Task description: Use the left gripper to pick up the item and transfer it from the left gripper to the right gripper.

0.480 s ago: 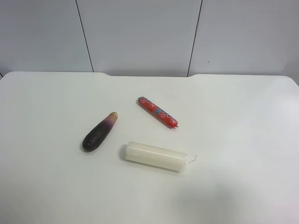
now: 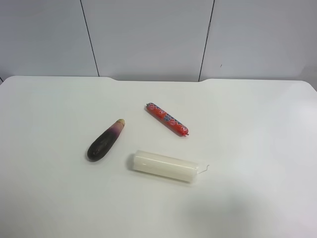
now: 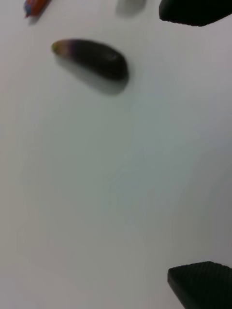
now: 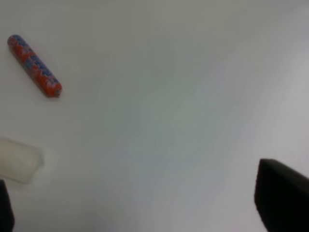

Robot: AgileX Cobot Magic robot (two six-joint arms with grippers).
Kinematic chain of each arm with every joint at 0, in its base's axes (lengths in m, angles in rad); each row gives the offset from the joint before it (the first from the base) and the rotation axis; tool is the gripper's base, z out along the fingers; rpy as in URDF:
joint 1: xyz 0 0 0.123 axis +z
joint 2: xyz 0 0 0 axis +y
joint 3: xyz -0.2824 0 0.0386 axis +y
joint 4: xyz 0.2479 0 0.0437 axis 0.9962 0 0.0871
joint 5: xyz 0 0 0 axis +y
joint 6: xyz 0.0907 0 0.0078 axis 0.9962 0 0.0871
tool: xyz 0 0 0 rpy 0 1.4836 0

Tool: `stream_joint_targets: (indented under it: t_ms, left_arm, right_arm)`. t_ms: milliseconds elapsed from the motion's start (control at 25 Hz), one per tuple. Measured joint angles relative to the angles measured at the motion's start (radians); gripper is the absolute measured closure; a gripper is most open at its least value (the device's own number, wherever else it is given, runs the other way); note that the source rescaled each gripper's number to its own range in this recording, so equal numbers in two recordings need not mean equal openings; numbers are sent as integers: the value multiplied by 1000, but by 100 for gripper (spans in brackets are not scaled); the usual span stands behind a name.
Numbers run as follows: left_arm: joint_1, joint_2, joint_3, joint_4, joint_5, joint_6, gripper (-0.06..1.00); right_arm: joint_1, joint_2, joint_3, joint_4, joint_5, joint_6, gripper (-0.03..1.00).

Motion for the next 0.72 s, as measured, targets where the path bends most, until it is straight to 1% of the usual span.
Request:
stream_joint_targets:
  t_ms: [80, 160, 240, 400, 440, 520, 720]
  left_arm:
    - [0, 82, -31, -46, 12, 0, -6]
    - [0, 184, -69, -68, 18, 5, -6]
    - [0, 307, -119, -70, 23, 27, -6]
    - [-2, 540, -205, -69, 23, 113, -6]
    - [-11, 596, -221, -62, 23, 122, -6]
    - [-54, 691, -262, -36, 22, 123, -6]
    - [-195, 894, -352, 35, 29, 93, -6]
  right_arm:
    - [0, 0, 0, 0, 0, 0, -3]
    - [0, 0, 0, 0, 0, 0, -3]
    - [0, 0, 0, 0, 0, 0, -3]
    - [0, 0, 0, 0, 0, 0, -3]
    - [0, 0, 0, 0, 0, 0, -3]
    - [0, 0, 0, 0, 0, 0, -3]
    - [0, 0, 0, 0, 0, 1, -3]
